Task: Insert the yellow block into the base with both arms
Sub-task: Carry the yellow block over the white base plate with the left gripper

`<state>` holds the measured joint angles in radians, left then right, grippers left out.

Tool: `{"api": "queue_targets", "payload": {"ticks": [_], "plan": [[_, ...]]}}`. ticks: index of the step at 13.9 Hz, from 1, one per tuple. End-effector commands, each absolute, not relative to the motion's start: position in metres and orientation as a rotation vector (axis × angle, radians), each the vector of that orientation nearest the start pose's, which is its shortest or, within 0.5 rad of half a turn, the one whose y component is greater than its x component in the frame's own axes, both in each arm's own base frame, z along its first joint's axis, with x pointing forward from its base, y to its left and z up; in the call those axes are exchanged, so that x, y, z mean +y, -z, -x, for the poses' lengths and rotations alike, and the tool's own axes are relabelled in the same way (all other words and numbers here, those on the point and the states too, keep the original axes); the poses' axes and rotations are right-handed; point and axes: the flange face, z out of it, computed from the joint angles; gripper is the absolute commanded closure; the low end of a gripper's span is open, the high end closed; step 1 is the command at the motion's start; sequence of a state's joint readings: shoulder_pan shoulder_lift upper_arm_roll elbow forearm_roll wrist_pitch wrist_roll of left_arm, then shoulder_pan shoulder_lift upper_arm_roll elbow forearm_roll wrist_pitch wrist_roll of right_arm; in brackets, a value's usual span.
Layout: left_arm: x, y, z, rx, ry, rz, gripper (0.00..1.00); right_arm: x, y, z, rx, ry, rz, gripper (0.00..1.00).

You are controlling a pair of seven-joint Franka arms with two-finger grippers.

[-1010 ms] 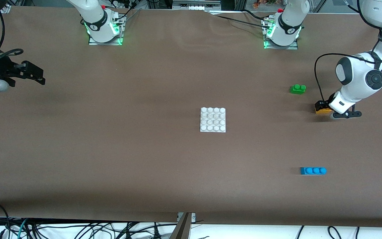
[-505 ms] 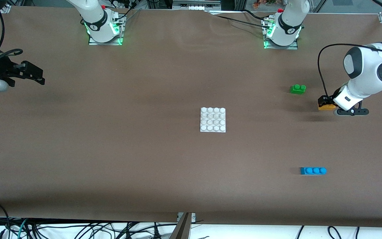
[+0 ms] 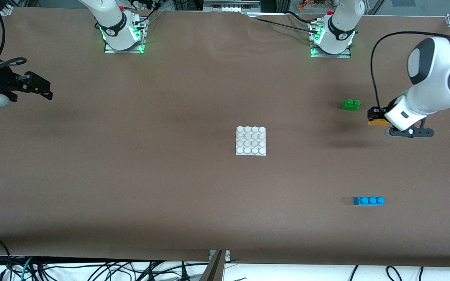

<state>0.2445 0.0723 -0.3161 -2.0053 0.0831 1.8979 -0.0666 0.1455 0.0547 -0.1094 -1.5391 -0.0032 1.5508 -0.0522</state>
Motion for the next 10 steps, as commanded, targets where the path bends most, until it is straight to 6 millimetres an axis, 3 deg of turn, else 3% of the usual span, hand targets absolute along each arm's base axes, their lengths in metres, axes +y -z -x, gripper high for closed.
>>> {"api": "queue_targets", "payload": {"ticks": [1,6,8,10], "plan": [[-0.107,-0.422,-0.553,0.030,-0.261,3.084,0.87,0.020,-0.613,-0.569,-0.152,-0.053,3.152,0.00],[-0.231,-0.410,-0.563,0.039,-0.288,3.173,0.87,0.020,-0.613,-0.569,-0.152,-0.053,3.152,0.00],[-0.260,-0.405,-0.574,0.100,-0.295,3.206,0.87,0.020,-0.613,-0.569,-0.152,-0.051,3.152,0.00],[-0.285,-0.386,-0.571,0.168,-0.338,3.210,0.87,0.020,-0.613,-0.569,-0.152,-0.051,3.152,0.00]]}}
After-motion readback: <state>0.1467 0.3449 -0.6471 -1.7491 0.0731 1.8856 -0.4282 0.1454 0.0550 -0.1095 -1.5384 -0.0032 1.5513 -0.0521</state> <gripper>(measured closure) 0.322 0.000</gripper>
